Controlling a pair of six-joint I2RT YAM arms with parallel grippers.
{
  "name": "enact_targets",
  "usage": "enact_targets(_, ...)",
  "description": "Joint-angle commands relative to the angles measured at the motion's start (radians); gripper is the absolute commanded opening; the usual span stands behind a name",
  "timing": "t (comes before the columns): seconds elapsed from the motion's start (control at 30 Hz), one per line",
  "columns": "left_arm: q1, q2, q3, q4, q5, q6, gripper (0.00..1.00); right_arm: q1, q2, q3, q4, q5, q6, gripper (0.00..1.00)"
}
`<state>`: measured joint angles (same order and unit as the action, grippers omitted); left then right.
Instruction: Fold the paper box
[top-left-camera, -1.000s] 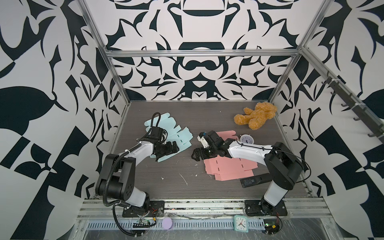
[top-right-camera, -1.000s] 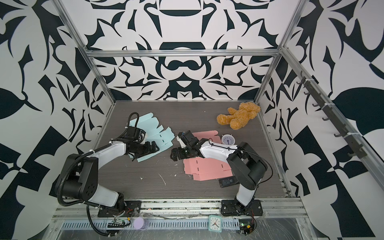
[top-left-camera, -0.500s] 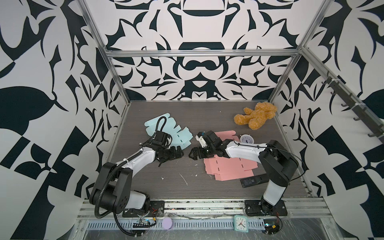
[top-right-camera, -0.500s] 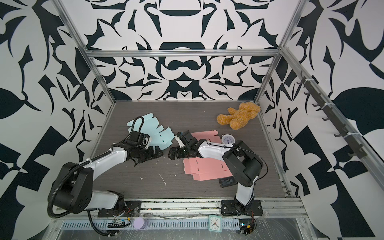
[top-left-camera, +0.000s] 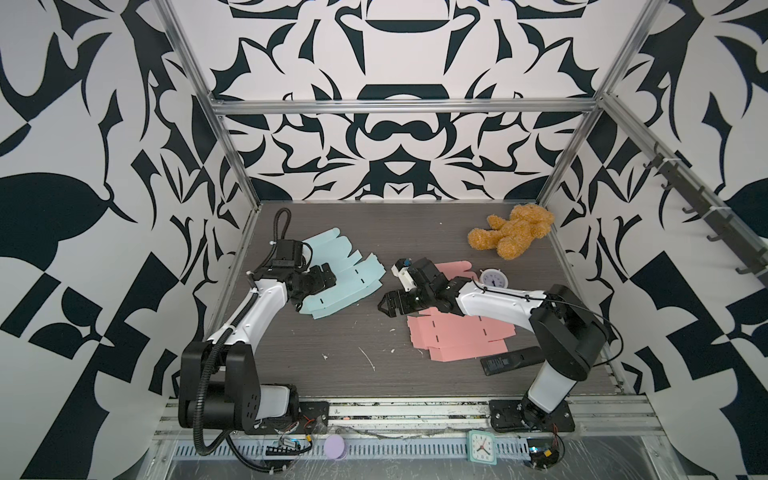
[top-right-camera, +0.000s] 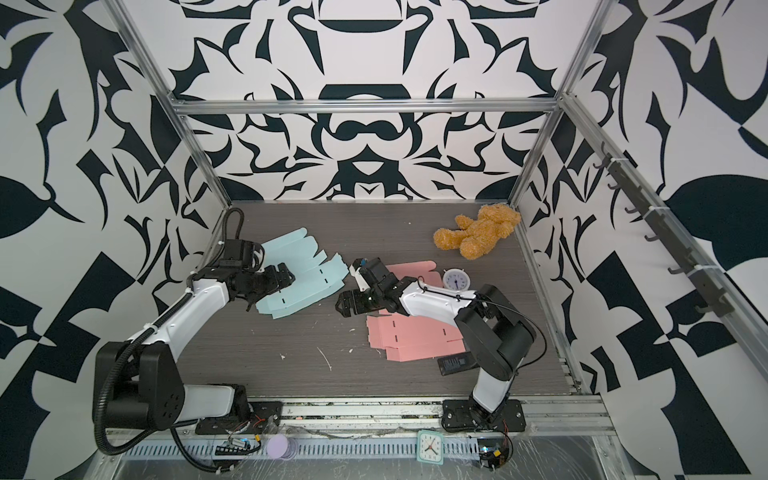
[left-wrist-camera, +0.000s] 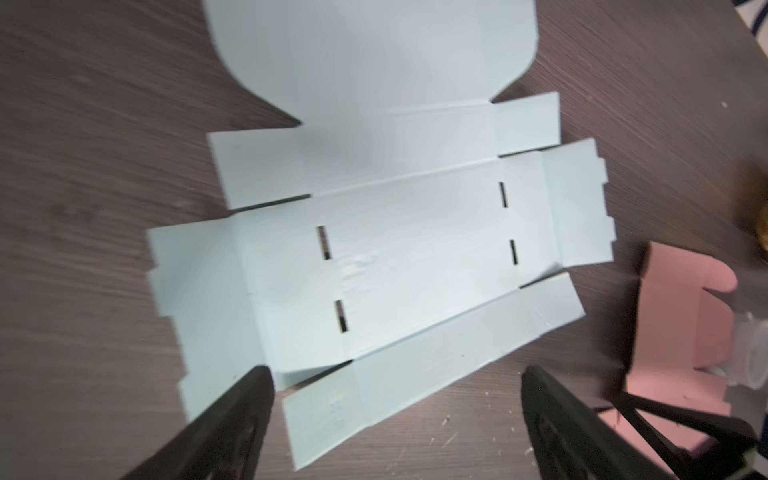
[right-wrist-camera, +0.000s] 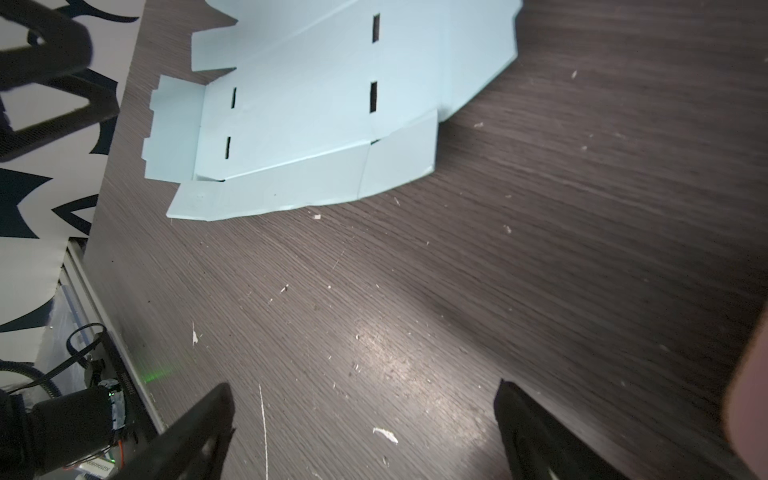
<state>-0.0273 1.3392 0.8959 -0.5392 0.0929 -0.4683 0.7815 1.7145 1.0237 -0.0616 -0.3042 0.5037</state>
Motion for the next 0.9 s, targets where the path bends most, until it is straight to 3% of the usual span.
enact_targets(0.0,0.076,-0.013,-0.005,-0.085,-0.067,-0.026,0.95,0.005,-0.035,-0.001,-0.016,0.0,-0.039,1.0)
enact_targets(0.13,0.152,-0.002,-0.046,-0.063,0.006,-0.029,0.95,0.006,-0.037,-0.008,0.001,-0.019,-0.046,0.99)
enact_targets(0.4,0.164,0.027,-0.076,-0.036,0.057,-0.061,0.86,0.005,-0.05,-0.021,0.016,-0.027,-0.079,1.0)
enact_targets(0.53,0.166,0.059,-0.089,-0.013,0.048,-0.089,0.75,0.005,-0.079,-0.036,0.022,-0.007,-0.083,1.0)
enact_targets(0.87,0.167,0.084,-0.125,0.03,0.031,-0.148,0.58,0.004,-0.104,-0.054,0.021,0.002,-0.089,1.0)
